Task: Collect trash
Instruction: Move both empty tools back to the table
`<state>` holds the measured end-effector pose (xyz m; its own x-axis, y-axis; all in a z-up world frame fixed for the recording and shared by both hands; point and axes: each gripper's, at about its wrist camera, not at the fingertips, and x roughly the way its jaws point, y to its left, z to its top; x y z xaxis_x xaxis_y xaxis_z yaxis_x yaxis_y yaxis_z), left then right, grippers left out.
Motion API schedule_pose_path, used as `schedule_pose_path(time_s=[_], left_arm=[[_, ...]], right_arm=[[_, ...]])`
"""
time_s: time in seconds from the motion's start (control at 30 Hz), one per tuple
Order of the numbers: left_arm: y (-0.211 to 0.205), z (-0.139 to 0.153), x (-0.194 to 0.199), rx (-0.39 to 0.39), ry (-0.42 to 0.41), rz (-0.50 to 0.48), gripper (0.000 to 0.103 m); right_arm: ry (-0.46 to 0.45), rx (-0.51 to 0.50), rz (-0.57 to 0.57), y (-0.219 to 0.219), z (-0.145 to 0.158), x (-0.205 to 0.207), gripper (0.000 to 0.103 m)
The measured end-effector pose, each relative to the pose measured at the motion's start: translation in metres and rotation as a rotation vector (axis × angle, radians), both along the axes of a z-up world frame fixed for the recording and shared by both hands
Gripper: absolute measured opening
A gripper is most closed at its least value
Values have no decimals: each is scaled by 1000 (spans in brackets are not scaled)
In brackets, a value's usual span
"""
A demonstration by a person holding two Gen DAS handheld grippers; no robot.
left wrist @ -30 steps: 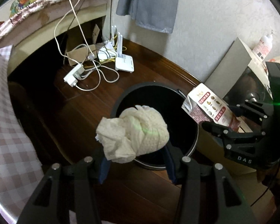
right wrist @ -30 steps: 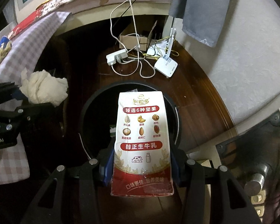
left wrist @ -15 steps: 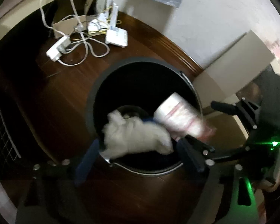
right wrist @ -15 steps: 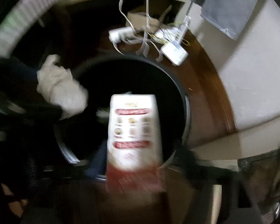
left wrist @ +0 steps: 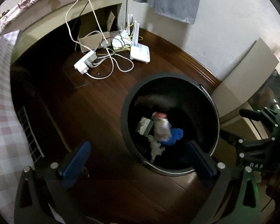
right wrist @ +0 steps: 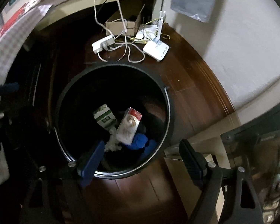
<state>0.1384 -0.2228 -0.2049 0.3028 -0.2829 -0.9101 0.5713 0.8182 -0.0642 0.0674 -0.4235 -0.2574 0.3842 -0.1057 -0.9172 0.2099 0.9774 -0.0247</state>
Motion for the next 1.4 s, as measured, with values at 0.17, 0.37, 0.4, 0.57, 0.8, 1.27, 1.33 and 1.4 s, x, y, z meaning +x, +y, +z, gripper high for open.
schedule_pose_path(time_s=[0.17, 0.37, 0.4, 0.57, 0.8, 1.27, 1.33, 1.4], left_arm=[[8, 10, -3, -2, -46, 17, 102], [10, 17, -6, -14, -61, 9, 102], [11, 18, -6, -16, -64, 7, 102], [14, 29, -12, -32, -81, 8, 102], [30, 58, -23, -49, -150, 4, 102], [108, 114, -17, -105, -254, 132, 102], [127, 122, -15, -116, -266, 169, 103], [144, 126, -13, -121, -278, 207, 102]], right_arm=[[-28, 0, -4, 8, 17, 1, 87], [-34, -10, 15, 18, 28, 2, 87], [-36, -12, 20, 19, 30, 2, 87], [-48, -22, 32, 24, 42, -2, 87], [-100, -47, 35, 36, 74, -6, 87], [-216, -48, 180, 111, 141, 18, 87], [-230, -41, 205, 129, 150, 25, 87], [-246, -36, 236, 143, 157, 30, 87]])
